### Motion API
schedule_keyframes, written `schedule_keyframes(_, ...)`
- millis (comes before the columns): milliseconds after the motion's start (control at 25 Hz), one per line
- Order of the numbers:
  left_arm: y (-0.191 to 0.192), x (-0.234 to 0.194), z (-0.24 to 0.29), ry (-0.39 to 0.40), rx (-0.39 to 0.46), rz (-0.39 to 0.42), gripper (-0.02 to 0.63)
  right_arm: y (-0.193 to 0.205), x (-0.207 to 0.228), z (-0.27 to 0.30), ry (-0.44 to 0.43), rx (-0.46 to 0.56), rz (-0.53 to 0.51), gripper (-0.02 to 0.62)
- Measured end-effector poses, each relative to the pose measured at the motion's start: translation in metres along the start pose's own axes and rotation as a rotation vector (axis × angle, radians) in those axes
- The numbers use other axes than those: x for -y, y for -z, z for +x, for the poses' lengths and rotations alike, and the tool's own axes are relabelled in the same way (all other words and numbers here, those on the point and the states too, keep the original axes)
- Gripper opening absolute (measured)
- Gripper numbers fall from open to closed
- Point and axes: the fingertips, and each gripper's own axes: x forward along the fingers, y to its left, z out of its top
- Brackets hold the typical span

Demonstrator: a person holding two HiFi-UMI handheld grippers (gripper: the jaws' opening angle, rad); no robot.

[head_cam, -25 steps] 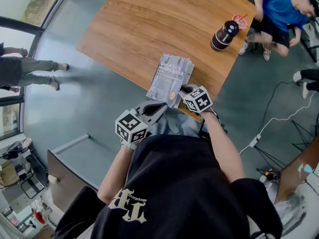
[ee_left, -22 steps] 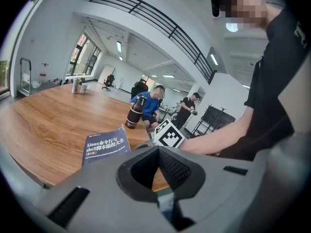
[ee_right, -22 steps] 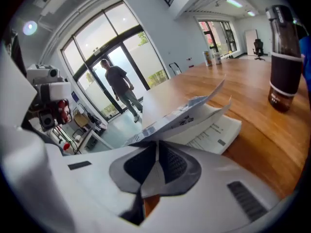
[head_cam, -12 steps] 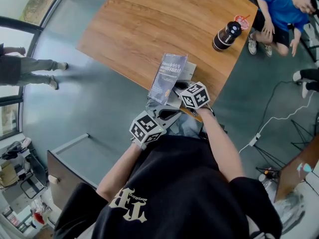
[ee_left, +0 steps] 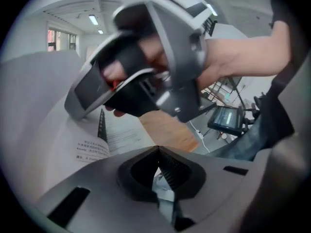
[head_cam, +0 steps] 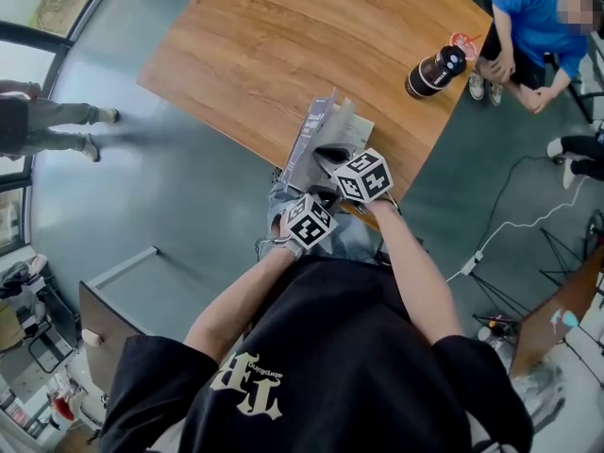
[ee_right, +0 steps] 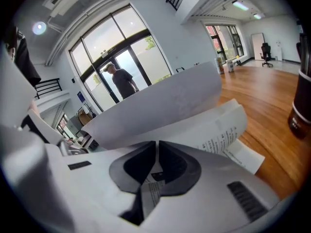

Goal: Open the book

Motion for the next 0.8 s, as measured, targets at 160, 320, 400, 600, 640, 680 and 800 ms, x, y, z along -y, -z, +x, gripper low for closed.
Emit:
schedule_keyframes(160,0.008,-0.034,0.001,-0.098,-0.030,-0.065,0.006,-0.008,-0.002,-0.001,0.011,-0.004,-0.036,0.005)
schedule_keyframes(320,0.010,-0.060,-0.017,-0.169,-0.007,-0.130,0.006,-0.018,-0.004,-0.008,0.025,0.003,-0.065,0.005)
schedule_keyframes(400,0.008,-0.070,-0.024,-0.184,0.005,-0.147,0.006,-0.019,-0.005,-0.012,0.029,-0.003,-0.079,0.005)
schedule_keyframes(600,0.007,-0.088,-0.035,-0.197,0.008,-0.149,0.006,-0.003,-0.013,-0.017,0.008,-0.081,-0.132,0.005)
schedule_keyframes(640,0.008,-0.091,-0.036,-0.200,0.010,-0.153,0.006,0.004,-0.014,-0.017,0.000,-0.107,-0.134,0.005)
schedule_keyframes(680,0.008,-0.094,-0.038,-0.201,0.014,-0.159,0.006,0.012,-0.015,-0.016,-0.008,-0.137,-0.128,0.005)
schedule_keyframes(800,0.008,-0.100,-0.044,-0.198,0.027,-0.178,0.006,0.037,-0.008,-0.009,-0.014,-0.240,-0.081,0.005)
